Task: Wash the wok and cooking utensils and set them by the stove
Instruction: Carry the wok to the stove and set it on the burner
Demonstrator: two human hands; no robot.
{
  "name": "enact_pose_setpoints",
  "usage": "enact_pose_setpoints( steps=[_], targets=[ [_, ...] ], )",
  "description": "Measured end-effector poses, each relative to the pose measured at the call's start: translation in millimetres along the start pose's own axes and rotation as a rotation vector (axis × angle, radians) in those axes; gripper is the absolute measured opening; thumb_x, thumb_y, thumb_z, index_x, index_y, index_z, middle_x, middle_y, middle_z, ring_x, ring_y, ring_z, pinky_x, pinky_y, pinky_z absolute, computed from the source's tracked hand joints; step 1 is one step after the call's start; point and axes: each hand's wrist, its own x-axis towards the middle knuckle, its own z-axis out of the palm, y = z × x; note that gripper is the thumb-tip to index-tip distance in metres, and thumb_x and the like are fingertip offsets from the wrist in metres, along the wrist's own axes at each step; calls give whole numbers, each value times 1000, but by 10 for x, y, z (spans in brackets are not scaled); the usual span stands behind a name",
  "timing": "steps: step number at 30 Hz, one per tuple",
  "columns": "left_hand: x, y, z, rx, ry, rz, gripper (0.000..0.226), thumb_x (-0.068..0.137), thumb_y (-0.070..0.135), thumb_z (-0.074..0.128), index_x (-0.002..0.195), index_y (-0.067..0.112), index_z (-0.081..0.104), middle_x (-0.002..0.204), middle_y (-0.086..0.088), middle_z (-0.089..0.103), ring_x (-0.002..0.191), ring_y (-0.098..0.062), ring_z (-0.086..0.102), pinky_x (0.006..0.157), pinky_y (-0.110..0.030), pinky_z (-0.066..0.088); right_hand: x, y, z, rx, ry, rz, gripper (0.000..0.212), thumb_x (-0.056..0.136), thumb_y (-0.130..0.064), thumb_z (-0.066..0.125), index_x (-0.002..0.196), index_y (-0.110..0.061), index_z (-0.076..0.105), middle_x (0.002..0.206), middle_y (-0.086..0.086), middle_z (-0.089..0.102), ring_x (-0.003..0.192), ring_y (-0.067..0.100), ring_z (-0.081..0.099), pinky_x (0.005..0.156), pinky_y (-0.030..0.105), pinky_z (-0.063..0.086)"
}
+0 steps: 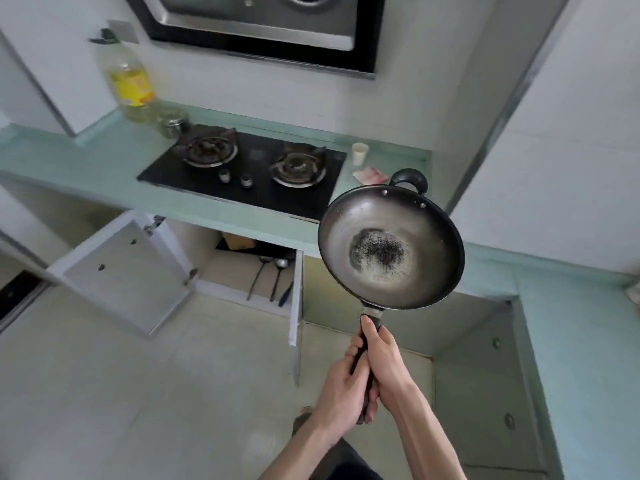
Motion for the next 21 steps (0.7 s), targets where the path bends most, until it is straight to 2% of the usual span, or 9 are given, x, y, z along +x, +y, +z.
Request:
enact_pose_setpoints(
  steps=[2, 5, 7, 9, 14, 16, 18, 21],
  targets=[
    [30, 51, -132, -23, 39, -1, 36, 108, 36, 40, 95, 8, 58, 53, -11, 45, 40, -23, 42, 42, -28, 29, 79, -64, 167, -21, -30, 4, 35, 105, -40, 50, 81, -14, 45, 67, 1, 51, 59, 20, 50, 64, 40, 47],
    [91, 121, -363, -56, 89, 21, 37, 108, 38, 40, 96, 9, 60, 53, -12, 45, 40, -22, 42, 41, -26, 31, 179, -144, 461, -90, -68, -11, 36, 102, -44, 51, 82, -15, 46, 72, 4, 51, 62, 22, 49, 67, 41, 47],
    [146, 169, -542, -46, 131, 16, 45, 108, 39, 41, 79, 8, 56, 51, -12, 45, 39, -20, 41, 41, -26, 31, 252, -201, 671, -117, -98, -11, 35, 103, -42, 51, 83, -14, 46, 73, 4, 51, 63, 21, 49, 67, 40, 47],
    [240, 226, -739, -56, 157, 24, 44, 108, 37, 42, 72, 15, 55, 50, -11, 46, 38, -19, 40, 41, -25, 31, 341, -283, 892, -119, -124, -4, 34, 106, -39, 49, 84, -12, 46, 69, 3, 51, 59, 19, 50, 64, 37, 48],
    [570, 399, -1237, -69, 225, 43, 47, 107, 35, 42, 72, 5, 52, 50, -15, 45, 38, -22, 39, 42, -27, 28, 657, -521, 1439, -153, -170, -20, 31, 108, -33, 46, 87, -11, 45, 65, 0, 50, 51, 15, 49, 51, 27, 48],
    [696, 492, -1447, -75, 240, 62, 45, 108, 32, 41, 74, 4, 54, 48, -13, 46, 38, -21, 42, 42, -26, 32, 811, -588, 1670, -121, -191, -12, 29, 108, -32, 46, 88, -11, 45, 64, 1, 48, 51, 16, 47, 50, 28, 47],
    [845, 571, -1660, -68, 258, 71, 47, 108, 32, 42, 74, 3, 58, 47, -10, 50, 44, -18, 50, 48, -26, 41, 968, -678, 1923, -86, -198, 7, 30, 108, -31, 47, 86, -11, 45, 63, 2, 48, 52, 18, 46, 52, 31, 46],
    [1066, 768, -2011, -49, 286, 78, 49, 108, 30, 43, 72, 3, 61, 45, -11, 50, 45, -15, 51, 51, -22, 42, 1207, -852, 2282, -77, -202, 0, 35, 108, -28, 47, 78, -11, 44, 59, 2, 48, 50, 18, 47, 52, 31, 45]
  ],
)
